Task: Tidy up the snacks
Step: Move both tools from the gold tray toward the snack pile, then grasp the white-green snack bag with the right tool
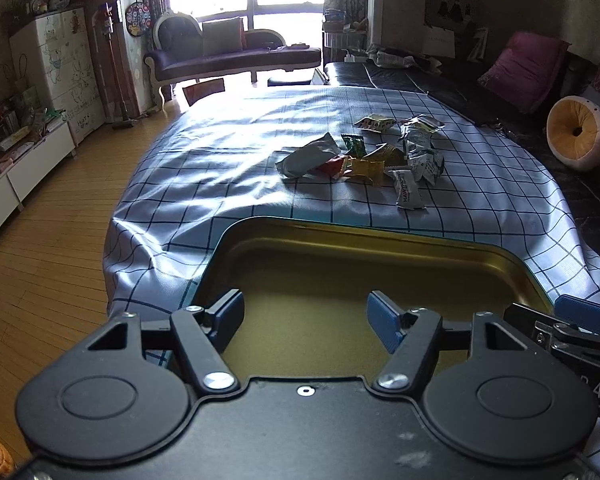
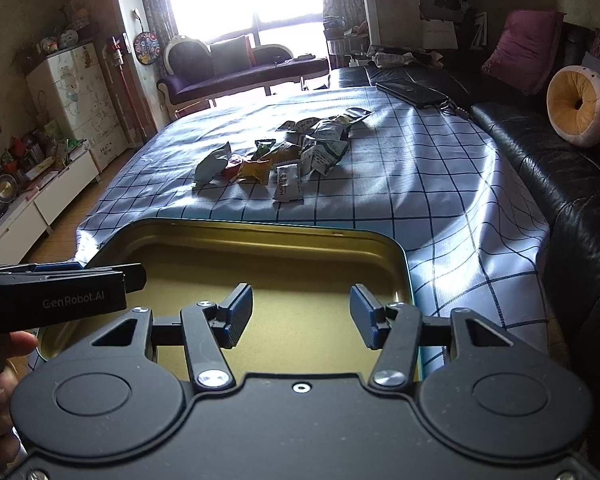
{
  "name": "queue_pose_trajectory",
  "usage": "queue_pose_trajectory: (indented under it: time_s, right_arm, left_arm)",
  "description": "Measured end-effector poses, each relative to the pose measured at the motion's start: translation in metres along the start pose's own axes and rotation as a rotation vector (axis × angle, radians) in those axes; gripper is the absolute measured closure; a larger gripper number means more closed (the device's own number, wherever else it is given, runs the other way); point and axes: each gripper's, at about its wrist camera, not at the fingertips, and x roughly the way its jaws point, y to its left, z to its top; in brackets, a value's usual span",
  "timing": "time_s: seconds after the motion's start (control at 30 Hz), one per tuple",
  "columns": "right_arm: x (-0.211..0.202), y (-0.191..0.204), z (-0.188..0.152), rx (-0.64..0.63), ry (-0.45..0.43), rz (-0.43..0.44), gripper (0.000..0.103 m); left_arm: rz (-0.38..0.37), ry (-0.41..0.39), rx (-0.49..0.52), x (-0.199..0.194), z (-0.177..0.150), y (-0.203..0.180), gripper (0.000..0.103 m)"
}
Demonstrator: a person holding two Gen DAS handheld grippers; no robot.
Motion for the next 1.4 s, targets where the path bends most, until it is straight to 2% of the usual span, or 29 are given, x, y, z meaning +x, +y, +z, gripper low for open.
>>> queue_pose_trajectory:
  time_s: [0.3, 0.8, 1.2, 1.4]
  right_arm:
    - [0.007, 0.002, 0.002, -0.026, 0.014, -0.003, 0.044]
    - [0.03, -0.005, 0.014, -0.027, 0.052, -0.01, 0.044]
    - [0.062, -0.016, 0.047, 0.023, 0.045, -0.006, 0.044]
    - [0.088, -0.021, 0.072, 0.086, 0.102, -0.043, 0.044]
  left_arm:
    - [-0.027, 0.029, -0.009, 0.012, 0.013, 0.003, 0.032]
    - [-0.052, 0.133, 0.04, 0.054, 0.031, -0.007, 0.032]
    - [-0.043, 0.156, 0.076, 0.082, 0.057, -0.013, 0.032]
    - [-0.027, 0.159, 0.078, 0.099, 0.068, -0.014, 0.032]
